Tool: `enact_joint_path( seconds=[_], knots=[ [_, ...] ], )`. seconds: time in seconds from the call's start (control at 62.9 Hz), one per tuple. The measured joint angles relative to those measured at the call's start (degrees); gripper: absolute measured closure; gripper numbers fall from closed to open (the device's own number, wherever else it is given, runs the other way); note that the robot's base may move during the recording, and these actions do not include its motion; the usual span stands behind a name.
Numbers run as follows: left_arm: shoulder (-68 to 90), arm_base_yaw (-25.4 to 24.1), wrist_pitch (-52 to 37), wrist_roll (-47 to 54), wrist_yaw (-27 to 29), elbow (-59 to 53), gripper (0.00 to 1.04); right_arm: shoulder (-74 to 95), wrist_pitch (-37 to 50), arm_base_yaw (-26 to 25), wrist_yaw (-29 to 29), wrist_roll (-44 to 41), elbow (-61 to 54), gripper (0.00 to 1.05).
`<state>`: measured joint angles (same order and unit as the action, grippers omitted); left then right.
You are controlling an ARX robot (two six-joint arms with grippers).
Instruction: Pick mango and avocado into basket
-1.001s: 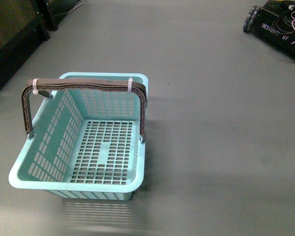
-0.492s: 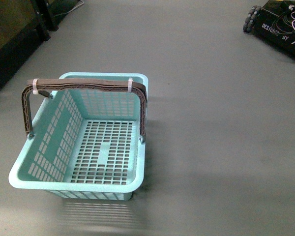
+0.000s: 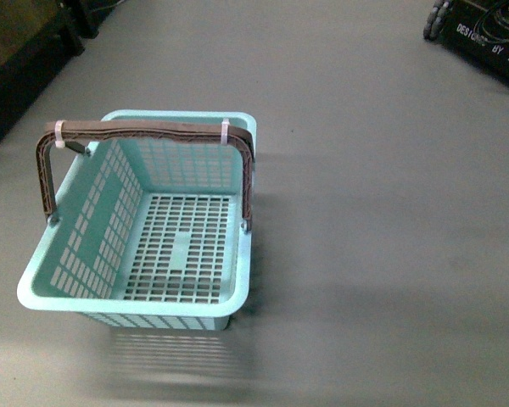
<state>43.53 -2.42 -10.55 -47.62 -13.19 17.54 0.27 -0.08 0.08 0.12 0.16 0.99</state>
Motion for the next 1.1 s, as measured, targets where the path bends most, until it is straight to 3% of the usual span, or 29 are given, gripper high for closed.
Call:
enact_joint_path(
  seconds=[0.111, 0.413, 0.747, 1.096],
  knots=[
    [18.5, -0.2, -8.6, -11.8, 1.8, 3.5, 0.08, 0.0, 0.0, 0.0, 0.0, 0.0, 0.0, 0.09],
    [52.5, 4.5, -25.3, -25.9, 7.8, 12.3, 0.08, 0.0, 0.0, 0.0, 0.0, 0.0, 0.0, 0.09],
    [78.9, 9.5, -24.9, -30.8, 11.6, 33.8, 0.08, 0.0, 0.0, 0.0, 0.0, 0.0, 0.0, 0.09],
    [95.1, 12.9, -21.5, -32.2, 12.0, 54.8, 0.11, 0.0, 0.0, 0.0, 0.0, 0.0, 0.0, 0.09]
  ],
)
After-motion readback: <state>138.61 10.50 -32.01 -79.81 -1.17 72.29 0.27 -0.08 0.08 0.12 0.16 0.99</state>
